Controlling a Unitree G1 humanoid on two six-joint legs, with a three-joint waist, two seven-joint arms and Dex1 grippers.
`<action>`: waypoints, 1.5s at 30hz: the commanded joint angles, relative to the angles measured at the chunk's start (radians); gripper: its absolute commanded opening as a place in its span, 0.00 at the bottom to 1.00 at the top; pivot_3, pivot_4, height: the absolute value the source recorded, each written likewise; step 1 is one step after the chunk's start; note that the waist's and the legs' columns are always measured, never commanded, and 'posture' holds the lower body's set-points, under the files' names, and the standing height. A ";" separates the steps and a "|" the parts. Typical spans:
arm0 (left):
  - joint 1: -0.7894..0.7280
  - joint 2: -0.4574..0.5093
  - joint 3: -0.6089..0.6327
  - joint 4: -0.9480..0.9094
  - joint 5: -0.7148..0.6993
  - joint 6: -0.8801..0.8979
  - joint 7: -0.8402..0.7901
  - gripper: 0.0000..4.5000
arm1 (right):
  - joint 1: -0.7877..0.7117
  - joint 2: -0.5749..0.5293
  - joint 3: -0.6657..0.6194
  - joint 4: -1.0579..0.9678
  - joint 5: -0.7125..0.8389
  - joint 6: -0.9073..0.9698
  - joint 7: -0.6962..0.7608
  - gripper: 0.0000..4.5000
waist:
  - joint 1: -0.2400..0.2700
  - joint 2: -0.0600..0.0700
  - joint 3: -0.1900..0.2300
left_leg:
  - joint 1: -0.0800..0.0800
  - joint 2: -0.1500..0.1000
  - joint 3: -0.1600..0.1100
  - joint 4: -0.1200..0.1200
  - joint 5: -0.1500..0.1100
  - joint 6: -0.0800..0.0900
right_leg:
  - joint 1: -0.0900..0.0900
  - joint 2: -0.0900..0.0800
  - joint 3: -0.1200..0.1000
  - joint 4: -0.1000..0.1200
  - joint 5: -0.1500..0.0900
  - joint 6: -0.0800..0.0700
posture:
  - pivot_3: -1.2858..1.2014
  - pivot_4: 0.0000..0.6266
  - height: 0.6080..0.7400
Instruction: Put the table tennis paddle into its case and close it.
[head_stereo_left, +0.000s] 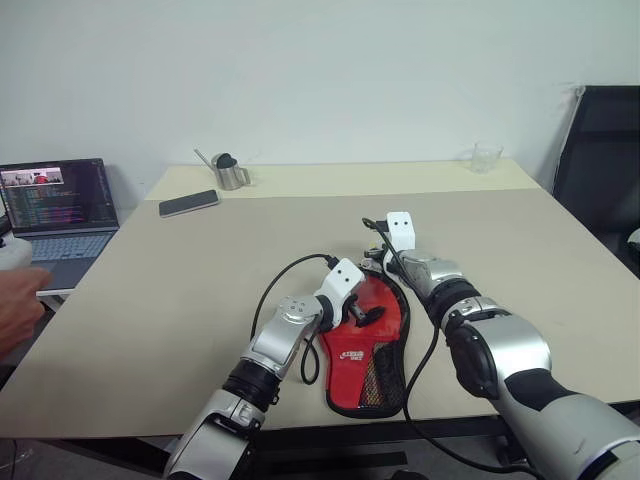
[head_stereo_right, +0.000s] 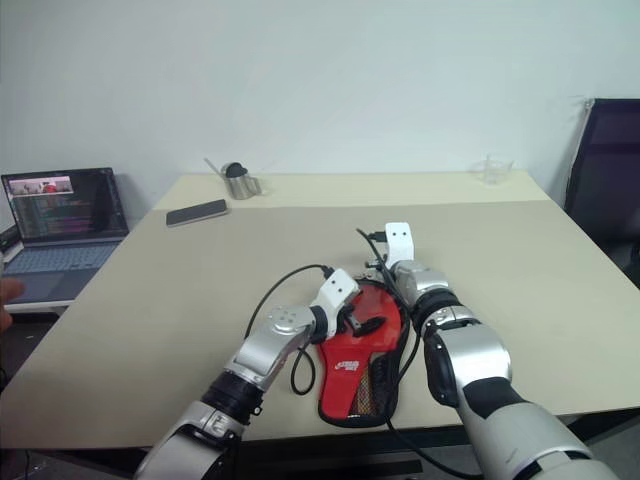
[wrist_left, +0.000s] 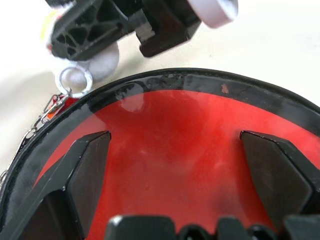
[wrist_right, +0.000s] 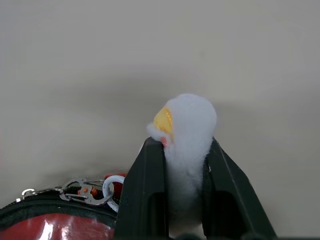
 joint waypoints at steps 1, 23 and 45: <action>0.053 0.003 -0.029 0.076 0.040 0.043 -0.002 1.00 | -0.049 -0.032 -0.026 -0.047 0.012 -0.008 -0.009 0.08 | 0.000 0.000 0.000 | 0.000 0.000 0.000 0.000 0.000 0.000 | 0.000 0.000 0.000 0.000 0.000 0.000 | 0.52 0.24 1.00; 0.018 -0.016 -0.040 0.175 0.063 0.038 -0.010 1.00 | 0.085 -0.223 0.057 -0.235 -0.033 0.174 0.179 0.08 | 0.005 0.000 -0.001 | 0.008 -0.001 -0.003 0.000 0.000 0.001 | 0.011 0.000 -0.003 -0.003 -0.001 0.002 | 0.52 0.24 1.00; -0.063 -0.064 -0.066 0.350 0.088 -0.032 -0.063 1.00 | 0.593 -0.616 0.332 -1.261 0.004 0.472 0.683 0.08 | 0.041 0.001 -0.002 | 0.006 -0.004 -0.009 0.000 -0.001 0.001 | 0.014 -0.003 -0.008 -0.008 -0.009 0.015 | 0.52 0.24 1.00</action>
